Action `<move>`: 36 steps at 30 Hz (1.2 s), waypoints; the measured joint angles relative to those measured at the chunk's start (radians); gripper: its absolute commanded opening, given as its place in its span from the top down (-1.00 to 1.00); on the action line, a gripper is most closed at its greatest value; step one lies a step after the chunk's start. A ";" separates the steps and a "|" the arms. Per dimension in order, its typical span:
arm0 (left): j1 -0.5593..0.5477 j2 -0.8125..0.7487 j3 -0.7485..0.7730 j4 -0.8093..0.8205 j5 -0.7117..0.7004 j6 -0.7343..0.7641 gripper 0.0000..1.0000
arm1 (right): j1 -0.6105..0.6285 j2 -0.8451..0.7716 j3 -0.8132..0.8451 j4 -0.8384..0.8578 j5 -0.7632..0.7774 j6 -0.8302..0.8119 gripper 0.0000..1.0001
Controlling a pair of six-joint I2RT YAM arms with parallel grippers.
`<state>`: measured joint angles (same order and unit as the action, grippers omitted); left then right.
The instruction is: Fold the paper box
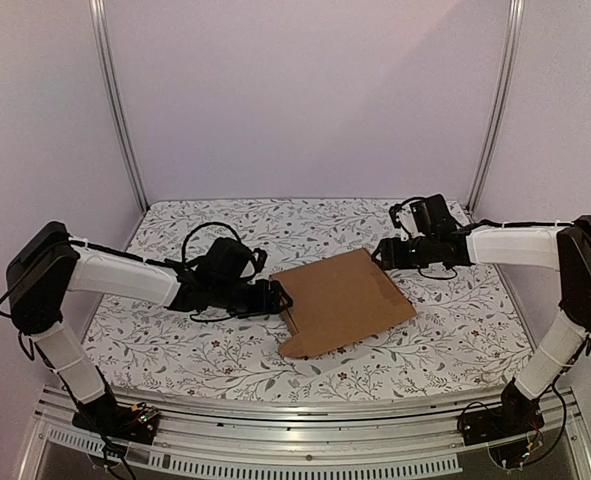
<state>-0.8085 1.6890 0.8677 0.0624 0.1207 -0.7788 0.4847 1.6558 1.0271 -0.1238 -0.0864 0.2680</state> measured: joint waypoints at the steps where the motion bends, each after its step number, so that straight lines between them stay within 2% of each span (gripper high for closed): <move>1: 0.005 0.009 0.002 0.000 0.005 -0.004 -0.34 | -0.008 0.019 0.004 0.000 -0.027 0.006 -0.21; 9: 0.035 0.068 0.024 0.023 0.052 -0.021 0.02 | -0.053 0.122 0.014 -0.003 -0.139 0.054 -0.10; 15: 0.047 0.088 0.035 0.055 0.082 -0.027 0.25 | -0.058 0.134 0.012 0.017 -0.181 0.080 0.21; 19: 0.061 0.088 0.035 0.061 0.087 -0.025 0.47 | -0.059 0.135 -0.014 0.065 -0.208 0.114 0.42; 29: 0.139 0.048 0.012 0.040 0.069 -0.001 0.50 | -0.030 0.135 -0.082 0.220 -0.255 0.230 0.75; 36: 0.197 -0.047 -0.049 -0.035 0.045 0.026 0.43 | 0.075 0.127 -0.108 0.269 -0.224 0.303 0.81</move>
<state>-0.6113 1.6424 0.8188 0.0277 0.1654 -0.7532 0.5598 1.7832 0.9195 0.1455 -0.3099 0.5705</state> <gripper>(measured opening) 0.264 0.095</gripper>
